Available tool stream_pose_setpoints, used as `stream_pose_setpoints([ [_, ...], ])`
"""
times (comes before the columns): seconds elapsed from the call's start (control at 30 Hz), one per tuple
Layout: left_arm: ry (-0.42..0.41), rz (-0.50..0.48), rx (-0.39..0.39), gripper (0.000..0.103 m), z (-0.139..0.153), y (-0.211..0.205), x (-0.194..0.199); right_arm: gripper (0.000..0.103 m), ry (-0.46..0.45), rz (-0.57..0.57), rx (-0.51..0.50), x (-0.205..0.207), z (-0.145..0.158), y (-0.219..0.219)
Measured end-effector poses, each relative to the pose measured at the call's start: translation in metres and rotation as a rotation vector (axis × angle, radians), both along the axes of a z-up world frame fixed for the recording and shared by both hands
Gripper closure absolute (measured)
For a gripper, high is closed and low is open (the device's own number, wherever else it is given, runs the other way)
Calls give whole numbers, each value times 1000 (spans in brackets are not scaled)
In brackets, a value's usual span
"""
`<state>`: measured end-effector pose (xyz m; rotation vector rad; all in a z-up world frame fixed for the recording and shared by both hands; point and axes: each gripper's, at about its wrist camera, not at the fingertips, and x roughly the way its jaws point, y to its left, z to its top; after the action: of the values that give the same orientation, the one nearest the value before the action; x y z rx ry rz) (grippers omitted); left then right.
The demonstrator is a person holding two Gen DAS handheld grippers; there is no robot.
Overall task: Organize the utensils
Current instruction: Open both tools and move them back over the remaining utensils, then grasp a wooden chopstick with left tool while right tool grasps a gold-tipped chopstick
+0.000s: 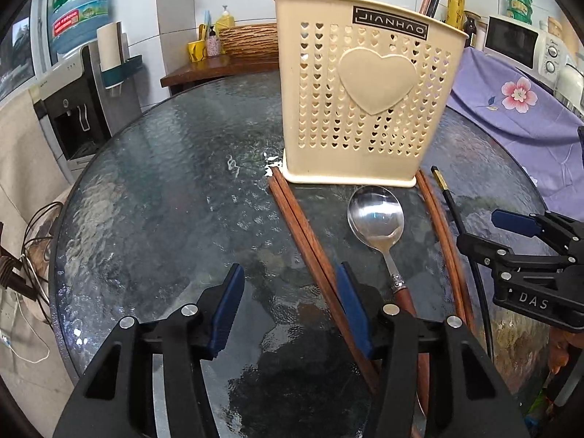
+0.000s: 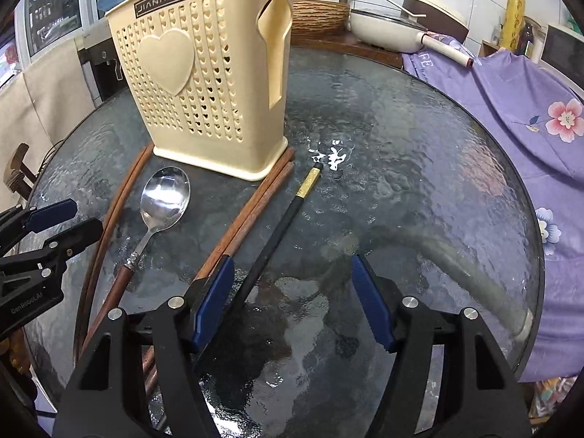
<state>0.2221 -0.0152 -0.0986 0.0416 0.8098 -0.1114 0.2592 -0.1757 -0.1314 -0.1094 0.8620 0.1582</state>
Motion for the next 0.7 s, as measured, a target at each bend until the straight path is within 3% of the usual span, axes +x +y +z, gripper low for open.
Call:
stream_pose_setpoints([
  [0.43,11,12,-11,52,-5,8,-3,37,3,-3,-14,1,-1,-13],
  [0.63,16,16,22,51,-4,16,-6,37,6,-22,-34,1,-1,-29],
  [0.7,25,31,24,51,-3,22,-5,41,14,-25,-21,3,-1,-34],
])
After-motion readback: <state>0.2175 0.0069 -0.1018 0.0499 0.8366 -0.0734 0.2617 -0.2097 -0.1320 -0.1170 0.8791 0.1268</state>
